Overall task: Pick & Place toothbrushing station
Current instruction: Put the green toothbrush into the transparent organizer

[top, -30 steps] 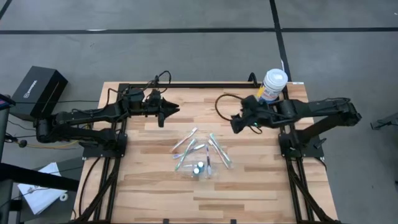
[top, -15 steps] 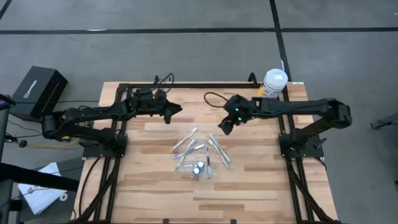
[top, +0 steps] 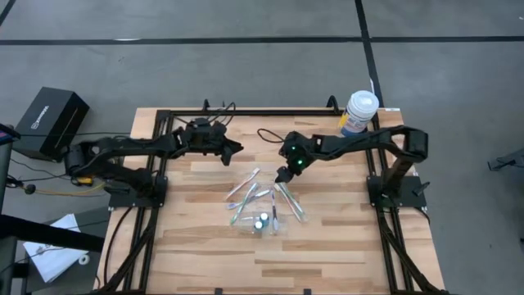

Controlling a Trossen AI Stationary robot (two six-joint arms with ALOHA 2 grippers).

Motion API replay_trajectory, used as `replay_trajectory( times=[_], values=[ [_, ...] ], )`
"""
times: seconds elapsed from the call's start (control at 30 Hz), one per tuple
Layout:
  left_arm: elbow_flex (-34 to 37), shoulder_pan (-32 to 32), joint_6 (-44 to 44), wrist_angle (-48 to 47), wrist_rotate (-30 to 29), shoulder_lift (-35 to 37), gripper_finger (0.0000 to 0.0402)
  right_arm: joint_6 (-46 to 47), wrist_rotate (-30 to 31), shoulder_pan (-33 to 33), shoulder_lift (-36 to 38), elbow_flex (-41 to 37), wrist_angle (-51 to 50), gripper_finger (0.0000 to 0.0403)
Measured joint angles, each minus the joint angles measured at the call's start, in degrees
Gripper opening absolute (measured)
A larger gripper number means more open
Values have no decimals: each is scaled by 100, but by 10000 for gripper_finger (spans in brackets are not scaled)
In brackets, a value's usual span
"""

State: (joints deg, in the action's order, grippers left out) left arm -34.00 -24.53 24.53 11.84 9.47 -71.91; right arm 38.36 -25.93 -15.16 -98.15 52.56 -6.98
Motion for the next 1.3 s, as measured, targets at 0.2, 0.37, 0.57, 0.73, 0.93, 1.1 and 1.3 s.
replay_trajectory(
  times=[0.2,0.37,0.57,0.73,0.93,1.1,1.3],
  values=[
    [2,0,-58,67,25,-240,104,222,-15,-4,-234,20,-9,255],
    [2,-68,-190,61,184,-337,104,275,20,-90,-216,33,2,255],
    [2,-193,-286,64,285,-362,104,324,48,-206,-216,33,-38,255],
    [2,-257,-324,69,306,-362,104,327,52,-244,-216,33,-59,255],
    [2,-289,-370,64,397,-362,104,451,88,-183,-450,28,-110,230],
    [2,-289,-424,61,399,-362,104,563,51,-20,-682,35,140,198],
    [2,-289,-424,61,398,-362,104,694,207,7,-727,37,211,144]
  ],
)
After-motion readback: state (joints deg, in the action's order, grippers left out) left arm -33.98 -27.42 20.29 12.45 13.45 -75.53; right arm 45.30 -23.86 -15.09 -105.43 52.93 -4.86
